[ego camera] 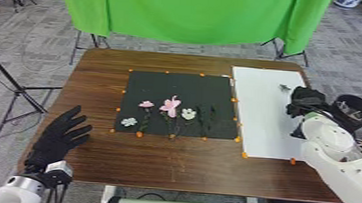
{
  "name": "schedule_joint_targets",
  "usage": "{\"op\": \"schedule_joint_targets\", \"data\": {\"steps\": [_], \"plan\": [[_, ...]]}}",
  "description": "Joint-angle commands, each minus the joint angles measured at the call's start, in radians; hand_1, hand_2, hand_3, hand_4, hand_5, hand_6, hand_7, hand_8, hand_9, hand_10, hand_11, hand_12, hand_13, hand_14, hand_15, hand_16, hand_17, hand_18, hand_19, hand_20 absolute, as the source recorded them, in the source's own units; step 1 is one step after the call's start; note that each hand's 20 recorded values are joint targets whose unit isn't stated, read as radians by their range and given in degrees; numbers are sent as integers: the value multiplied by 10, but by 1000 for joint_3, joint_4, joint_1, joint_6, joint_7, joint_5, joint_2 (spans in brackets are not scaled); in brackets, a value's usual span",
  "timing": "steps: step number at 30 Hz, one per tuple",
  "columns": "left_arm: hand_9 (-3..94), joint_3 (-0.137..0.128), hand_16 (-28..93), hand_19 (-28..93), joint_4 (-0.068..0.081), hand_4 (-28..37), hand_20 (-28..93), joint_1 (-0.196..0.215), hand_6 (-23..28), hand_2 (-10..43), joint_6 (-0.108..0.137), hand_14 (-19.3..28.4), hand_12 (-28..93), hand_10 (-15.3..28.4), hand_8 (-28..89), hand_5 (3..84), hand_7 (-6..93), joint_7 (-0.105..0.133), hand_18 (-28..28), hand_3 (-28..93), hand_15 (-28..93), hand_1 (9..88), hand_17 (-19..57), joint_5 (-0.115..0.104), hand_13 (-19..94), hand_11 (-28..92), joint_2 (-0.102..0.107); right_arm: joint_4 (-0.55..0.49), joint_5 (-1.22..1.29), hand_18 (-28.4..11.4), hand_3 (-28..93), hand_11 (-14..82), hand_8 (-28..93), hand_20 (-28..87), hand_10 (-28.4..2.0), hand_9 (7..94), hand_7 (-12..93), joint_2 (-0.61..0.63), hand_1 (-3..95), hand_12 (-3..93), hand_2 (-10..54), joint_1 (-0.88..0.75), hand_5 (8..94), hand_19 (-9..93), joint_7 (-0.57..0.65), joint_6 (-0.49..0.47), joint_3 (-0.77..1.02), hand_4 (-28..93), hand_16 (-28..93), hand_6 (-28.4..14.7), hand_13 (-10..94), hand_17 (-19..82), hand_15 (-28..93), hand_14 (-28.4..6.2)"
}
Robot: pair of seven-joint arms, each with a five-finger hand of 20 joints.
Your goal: Arrange flowers
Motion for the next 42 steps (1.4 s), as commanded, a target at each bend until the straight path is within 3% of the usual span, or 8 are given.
{"op": "schedule_joint_targets", "data": {"steps": [1, 8, 13, 23, 33, 42], "plan": [[223, 1, 7, 436, 4, -243, 94, 9, 22, -13, 3, 164, 166, 116, -115, 232, 223, -20, 224, 696, 309, 262, -93, 0, 207, 192, -9, -125, -53, -205, 827, 180, -13, 482, -44, 908, 469, -73, 473, 375, -95, 10, 700, 932, -105, 0, 0, -282, 270, 46, 778, 376, 719, -39], [223, 9, 6, 436, 6, -242, 94, -1, 22, -14, -1, 164, 166, 116, -115, 232, 222, -27, 224, 698, 309, 261, -94, 4, 207, 193, -14, -195, -56, -204, 831, 177, -9, 491, -42, 912, 463, -181, 472, 380, -95, 79, 709, 932, -220, -29, -75, -283, 273, 43, 780, 379, 723, -36], [223, 10, 6, 436, 5, -243, 94, 1, 21, -14, 1, 165, 165, 117, -115, 232, 223, -28, 224, 698, 310, 261, -93, 3, 207, 194, -15, -161, -56, -203, 833, 176, -6, 494, -41, 913, 462, -257, 471, 383, -95, 153, 709, 932, -264, -58, -154, -283, 275, 44, 781, 380, 723, -35], [223, 17, 6, 437, 11, -242, 93, -12, 22, -14, -1, 165, 164, 117, -115, 232, 222, -33, 225, 698, 310, 261, -93, 4, 207, 193, -13, -56, -73, -203, 835, 175, -1, 498, -41, 912, 463, -317, 468, 386, -95, 240, 705, 932, -250, -53, -261, -283, 278, 45, 780, 381, 723, -34], [223, 16, 5, 436, 15, -243, 93, -17, 22, -14, -10, 164, 165, 118, -114, 232, 222, -40, 224, 697, 309, 261, -93, 8, 208, 192, -13, -16, -89, -200, 831, 166, -5, 500, -43, 903, 457, -326, 454, 387, -95, 252, 694, 932, -224, -63, -289, -283, 282, 42, 773, 378, 726, -34], [224, 16, 6, 437, 16, -243, 93, -20, 22, -14, -16, 164, 165, 118, -114, 232, 221, -46, 224, 697, 308, 261, -93, 10, 207, 192, -11, -13, -103, -199, 806, 188, -20, 502, -53, 824, 451, -328, 403, 343, -95, 251, 626, 932, -218, -64, -293, -283, 281, 29, 741, 360, 744, -34]]}}
